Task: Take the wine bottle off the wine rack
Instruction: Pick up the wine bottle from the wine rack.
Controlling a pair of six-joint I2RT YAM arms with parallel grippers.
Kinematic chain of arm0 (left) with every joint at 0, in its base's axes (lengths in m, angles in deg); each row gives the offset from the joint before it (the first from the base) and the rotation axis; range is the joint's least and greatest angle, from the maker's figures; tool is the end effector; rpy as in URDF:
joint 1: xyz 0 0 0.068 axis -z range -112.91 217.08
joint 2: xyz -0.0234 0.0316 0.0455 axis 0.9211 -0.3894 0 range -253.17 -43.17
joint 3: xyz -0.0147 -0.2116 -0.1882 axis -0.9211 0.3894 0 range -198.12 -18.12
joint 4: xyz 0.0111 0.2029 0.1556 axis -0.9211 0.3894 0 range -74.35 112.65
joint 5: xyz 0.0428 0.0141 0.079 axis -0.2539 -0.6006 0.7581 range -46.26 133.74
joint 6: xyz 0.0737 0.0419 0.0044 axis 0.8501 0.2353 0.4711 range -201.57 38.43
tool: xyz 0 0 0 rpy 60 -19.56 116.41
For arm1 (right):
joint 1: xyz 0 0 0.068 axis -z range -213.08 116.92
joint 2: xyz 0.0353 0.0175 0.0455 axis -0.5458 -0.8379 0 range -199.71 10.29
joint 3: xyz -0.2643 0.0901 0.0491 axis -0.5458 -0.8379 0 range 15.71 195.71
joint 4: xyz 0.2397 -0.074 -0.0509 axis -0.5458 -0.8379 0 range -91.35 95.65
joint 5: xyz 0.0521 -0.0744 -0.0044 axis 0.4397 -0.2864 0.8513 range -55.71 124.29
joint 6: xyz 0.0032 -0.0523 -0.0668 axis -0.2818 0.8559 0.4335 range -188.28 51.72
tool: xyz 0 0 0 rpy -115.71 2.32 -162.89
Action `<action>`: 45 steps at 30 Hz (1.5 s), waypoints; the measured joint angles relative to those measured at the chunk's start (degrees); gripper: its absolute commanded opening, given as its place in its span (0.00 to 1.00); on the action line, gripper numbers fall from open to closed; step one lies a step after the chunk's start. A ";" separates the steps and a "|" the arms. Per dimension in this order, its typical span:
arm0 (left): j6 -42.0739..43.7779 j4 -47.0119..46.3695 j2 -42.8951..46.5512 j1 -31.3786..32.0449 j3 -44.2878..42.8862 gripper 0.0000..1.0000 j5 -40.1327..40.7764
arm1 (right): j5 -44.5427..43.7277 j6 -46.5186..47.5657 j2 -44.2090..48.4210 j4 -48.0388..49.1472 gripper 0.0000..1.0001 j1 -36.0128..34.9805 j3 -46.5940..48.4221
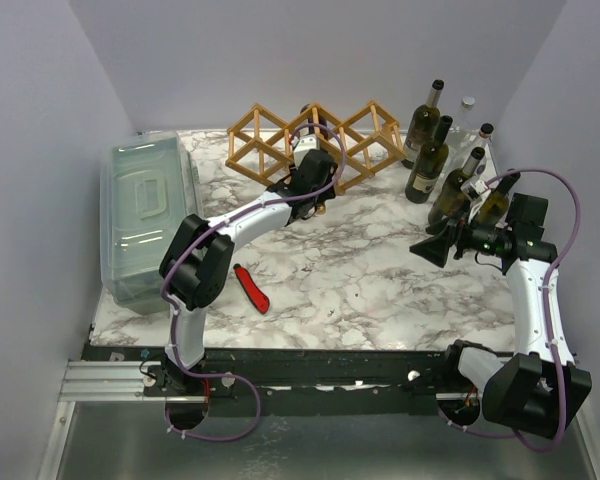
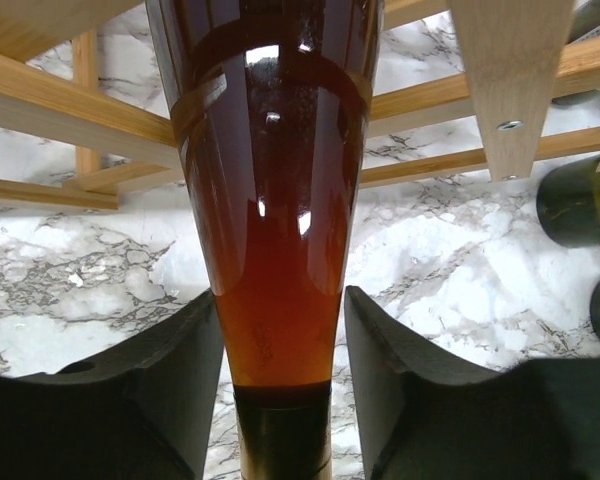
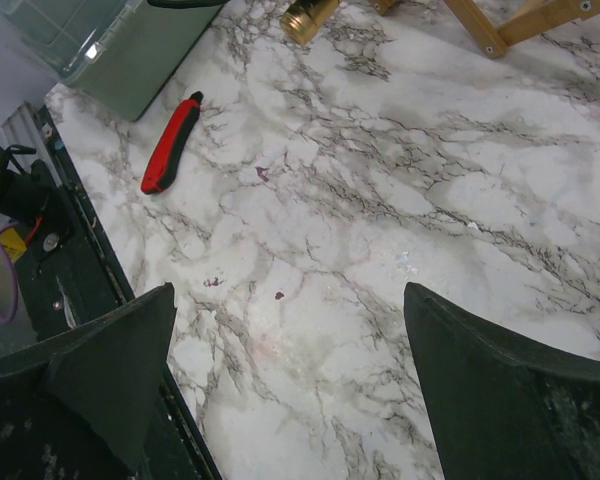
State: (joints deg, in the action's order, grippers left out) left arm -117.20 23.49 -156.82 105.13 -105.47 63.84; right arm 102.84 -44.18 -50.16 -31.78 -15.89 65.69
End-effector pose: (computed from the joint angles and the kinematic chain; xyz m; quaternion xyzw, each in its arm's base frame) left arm 0.4020 -0.2822 0.2325 -0.0634 0.8715 -0.1531 0.4615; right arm 0.2100 0.0078 0.2931 -0.2483 0.7576 0.3872 0.4631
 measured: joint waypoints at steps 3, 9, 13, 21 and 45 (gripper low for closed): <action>0.15 -0.02 0.76 0.00 0.09 0.56 0.00 | -0.02 0.00 0.00 0.00 0.99 -0.02 0.00; 0.13 -0.09 1.95 0.02 0.39 0.56 0.00 | -0.11 0.00 0.00 0.00 0.99 -0.26 0.00; 0.13 -0.04 1.95 0.02 0.72 0.56 0.00 | -0.11 0.00 0.00 0.00 0.99 -0.26 0.00; 0.13 -0.07 1.95 0.02 0.76 0.54 0.00 | -0.13 0.00 0.00 0.00 0.99 -0.28 0.00; 0.11 -0.13 0.11 0.02 0.76 0.49 -0.22 | -0.39 0.07 0.00 -0.02 0.99 -0.35 0.00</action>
State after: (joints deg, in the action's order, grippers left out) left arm -117.09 23.36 -156.71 105.15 -104.71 63.62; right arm 102.45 -44.11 -50.16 -31.80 -16.24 65.69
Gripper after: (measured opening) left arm 0.493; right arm 0.992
